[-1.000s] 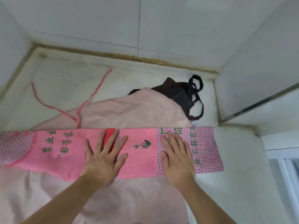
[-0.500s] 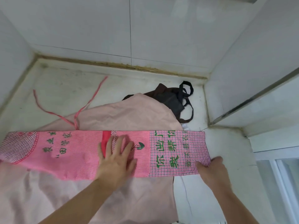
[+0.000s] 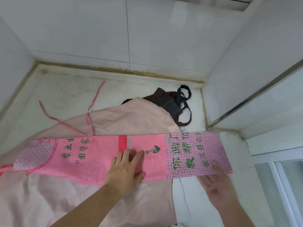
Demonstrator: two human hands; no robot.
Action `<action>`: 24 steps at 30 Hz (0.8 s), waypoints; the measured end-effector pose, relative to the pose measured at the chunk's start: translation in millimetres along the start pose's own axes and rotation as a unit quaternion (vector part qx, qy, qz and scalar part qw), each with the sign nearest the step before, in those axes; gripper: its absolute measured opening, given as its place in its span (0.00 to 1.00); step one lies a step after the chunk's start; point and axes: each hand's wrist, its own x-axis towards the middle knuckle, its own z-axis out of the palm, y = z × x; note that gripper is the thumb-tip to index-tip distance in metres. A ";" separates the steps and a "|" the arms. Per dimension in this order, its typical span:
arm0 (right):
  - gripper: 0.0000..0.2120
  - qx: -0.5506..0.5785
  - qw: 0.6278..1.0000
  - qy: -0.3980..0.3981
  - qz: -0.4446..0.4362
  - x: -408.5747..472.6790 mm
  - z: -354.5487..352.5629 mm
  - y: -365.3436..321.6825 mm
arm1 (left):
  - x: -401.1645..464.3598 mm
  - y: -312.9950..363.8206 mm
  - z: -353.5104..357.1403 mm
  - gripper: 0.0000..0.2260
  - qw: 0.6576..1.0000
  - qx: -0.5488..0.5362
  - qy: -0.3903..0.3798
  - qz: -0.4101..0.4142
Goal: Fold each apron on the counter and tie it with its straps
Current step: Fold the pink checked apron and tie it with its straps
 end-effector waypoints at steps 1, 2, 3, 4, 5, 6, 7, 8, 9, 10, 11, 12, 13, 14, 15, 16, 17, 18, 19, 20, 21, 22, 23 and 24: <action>0.13 -0.027 0.999 -0.015 0.014 1.2 5.3 8.7 | 0.6 0.6 0.6 0.36 1.000 -0.003 0.000 -0.003; 0.15 -0.050 0.998 -0.022 0.014 1.4 12.1 14.4 | 0.5 0.6 0.4 0.37 1.000 -0.006 -0.004 -0.004; 0.17 -0.063 0.998 -0.023 0.004 2.9 17.4 17.5 | 0.7 -0.1 -0.7 0.38 1.000 -0.010 -0.015 -0.003; 0.20 -0.064 0.998 -0.017 -0.012 3.3 22.3 18.0 | 0.6 -1.2 -2.9 0.38 0.999 -0.015 -0.035 -0.003; 0.22 -0.060 0.998 -0.009 -0.034 3.8 25.6 15.7 | 1.5 -2.8 -4.8 0.39 0.998 -0.027 -0.064 -0.010; 0.23 -0.061 0.996 -0.002 -0.060 0.8 29.9 11.8 | 2.3 -4.5 -8.7 0.41 0.995 -0.050 -0.090 -0.020; 0.24 -0.071 0.993 0.001 -0.094 -4.3 35.4 7.5 | 4.5 -5.3 -13.9 0.42 0.990 -0.082 -0.107 -0.032; 0.24 -0.093 0.987 0.003 -0.133 -13.5 43.5 2.8 | 7.5 -7.0 -19.0 0.42 0.984 -0.127 -0.115 -0.046; 0.23 -0.124 0.976 0.004 -0.180 -23.2 52.2 0.1 | 10.7 -7.8 -24.7 0.41 0.972 -0.189 -0.126 -0.065; 0.21 -0.162 0.960 0.006 -0.228 -35.3 63.1 -1.7 | 13.5 -7.6 -30.6 0.38 0.949 -0.269 -0.140 -0.087; 0.17 -0.215 0.938 0.008 -0.272 -47.4 76.0 -1.7 | 15.6 -7.0 -38.5 0.34 0.911 -0.366 -0.155 -0.114; 0.11 -0.283 0.907 0.008 -0.311 -59.6 88.6 1.0 | 16.2 -5.0 -46.0 0.29 0.863 -0.459 -0.163 -0.137; 0.07 -0.356 0.870 0.002 -0.341 -71.2 104.7 9.5 | 14.5 -5.6 -58.3 0.23 0.809 -0.541 -0.161 -0.163; 0.07 -0.422 0.827 -0.013 -0.370 -83.9 120.2 19.4 | 14.7 -4.0 -69.7 0.21 0.753 -0.608 -0.164 -0.190; 0.08 -0.485 0.770 -0.037 -0.413 -94.5 135.6 34.4 | 14.6 -4.5 -83.0 0.23 0.693 -0.667 -0.169 -0.216; 0.07 -0.548 0.686 -0.068 -0.474 -103.2 149.7 53.0 | 11.9 -9.1 -97.1 0.28 0.639 -0.714 -0.170 -0.228; 0.09 -0.610 0.587 -0.102 -0.523 -108.0 161.2 72.2 | 8.0 -16.3 -108.6 0.31 0.596 -0.750 -0.164 -0.233; 0.21 -0.662 0.498 -0.145 -0.541 -111.7 171.2 92.6 | 3.8 -26.9 -116.3 0.32 0.568 -0.772 -0.148 -0.244; 0.34 -0.701 0.440 -0.197 -0.525 -110.1 176.5 113.9 | -2.8 -40.0 -122.4 0.31 0.551 -0.781 -0.124 -0.264; 0.42 -0.729 0.413 -0.235 -0.492 -109.3 178.6 128.5 | -8.1 -50.3 -123.1 0.29 0.557 -0.771 -0.103 -0.291; 0.46 -0.740 0.394 -0.261 -0.479 -107.9 179.9 143.7 | -16.1 -62.5 -123.1 0.25 0.582 -0.743 -0.093 -0.317; 0.47 -0.742 0.379 -0.277 -0.479 -107.4 178.9 154.0 | -22.0 -72.1 -119.3 0.18 0.623 -0.698 -0.084 -0.343; 0.47 -0.745 0.368 -0.275 -0.483 -104.9 175.6 161.3 | -27.3 -80.9 -113.2 0.09 0.677 -0.639 -0.075 -0.358; 0.47 -0.753 0.361 -0.263 -0.483 -104.8 172.0 163.6 | -31.8 -87.4 -107.2 0.06 0.732 -0.569 -0.071 -0.367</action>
